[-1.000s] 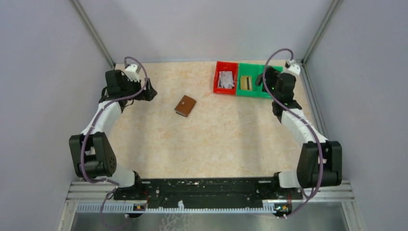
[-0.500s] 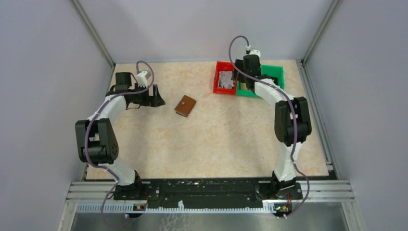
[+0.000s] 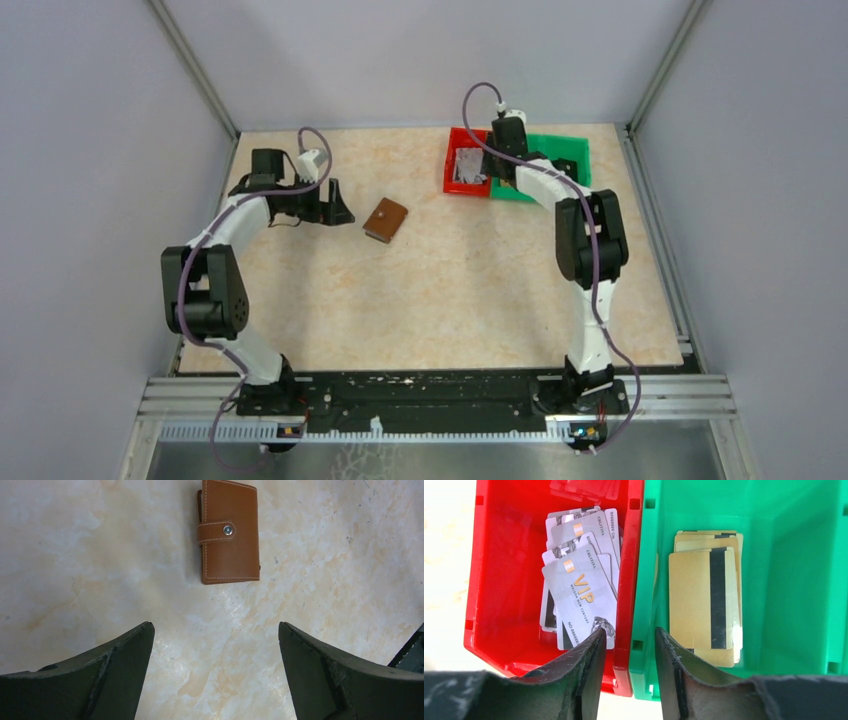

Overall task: Take the credit cards out of the card holder
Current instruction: Pick up the card holder from the center of the board.

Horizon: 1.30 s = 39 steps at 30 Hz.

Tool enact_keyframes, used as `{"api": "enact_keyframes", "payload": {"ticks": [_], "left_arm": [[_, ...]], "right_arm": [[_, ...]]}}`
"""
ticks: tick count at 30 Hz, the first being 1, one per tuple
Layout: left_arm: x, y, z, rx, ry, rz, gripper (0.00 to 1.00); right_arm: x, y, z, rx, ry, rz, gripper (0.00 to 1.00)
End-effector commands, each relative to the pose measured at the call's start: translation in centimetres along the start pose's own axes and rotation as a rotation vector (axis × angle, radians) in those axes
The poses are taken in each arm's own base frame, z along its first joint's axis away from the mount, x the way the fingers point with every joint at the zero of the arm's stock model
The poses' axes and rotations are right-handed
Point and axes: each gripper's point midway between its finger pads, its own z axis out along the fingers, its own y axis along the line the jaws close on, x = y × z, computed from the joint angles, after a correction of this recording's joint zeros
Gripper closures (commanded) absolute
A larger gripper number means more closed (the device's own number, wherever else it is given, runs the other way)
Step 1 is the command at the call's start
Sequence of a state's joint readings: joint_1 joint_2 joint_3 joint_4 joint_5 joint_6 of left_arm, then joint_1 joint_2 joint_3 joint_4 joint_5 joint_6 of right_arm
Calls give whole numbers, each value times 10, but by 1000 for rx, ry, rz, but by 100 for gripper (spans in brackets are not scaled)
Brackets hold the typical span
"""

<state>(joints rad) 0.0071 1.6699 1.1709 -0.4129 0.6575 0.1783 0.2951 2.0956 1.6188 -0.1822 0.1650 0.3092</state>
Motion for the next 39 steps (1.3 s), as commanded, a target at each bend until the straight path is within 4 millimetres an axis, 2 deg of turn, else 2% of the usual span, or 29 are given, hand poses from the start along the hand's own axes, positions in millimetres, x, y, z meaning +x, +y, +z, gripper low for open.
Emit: {"api": "enact_keyframes", "payload": {"ticks": [1, 5, 9, 14, 19, 22, 25, 28, 33, 36, 39], "left_arm": [[-20, -19, 11, 60, -12, 41, 1], [-29, -25, 32, 86, -1, 36, 1], [-28, -23, 60, 90, 31, 50, 1], [-29, -15, 91, 68, 64, 78, 3], [-42, 3, 114, 37, 49, 66, 18], [-47, 3, 123, 67, 40, 63, 28], [-48, 3, 133, 89, 44, 61, 42], [-42, -1, 141, 118, 65, 55, 52], [-29, -10, 149, 161, 99, 44, 63], [-21, -11, 151, 174, 119, 24, 65], [-15, -14, 151, 194, 137, 11, 73]], "right_arm": [[-13, 6, -1, 3, -46, -19, 64], [-3, 6, -2, 4, -39, -23, 78], [6, 10, -5, -2, -28, -23, 85], [14, 19, -19, -35, -41, 1, 93], [30, 23, -31, -43, -30, 32, 99], [39, 24, -36, -28, -17, 31, 100], [48, 26, -41, -10, -9, 23, 100], [51, 28, -47, -12, -15, 34, 100], [51, 31, -57, -27, -30, 64, 100], [52, 34, -62, -38, -31, 63, 100], [56, 36, -65, -47, -23, 63, 100]]}}
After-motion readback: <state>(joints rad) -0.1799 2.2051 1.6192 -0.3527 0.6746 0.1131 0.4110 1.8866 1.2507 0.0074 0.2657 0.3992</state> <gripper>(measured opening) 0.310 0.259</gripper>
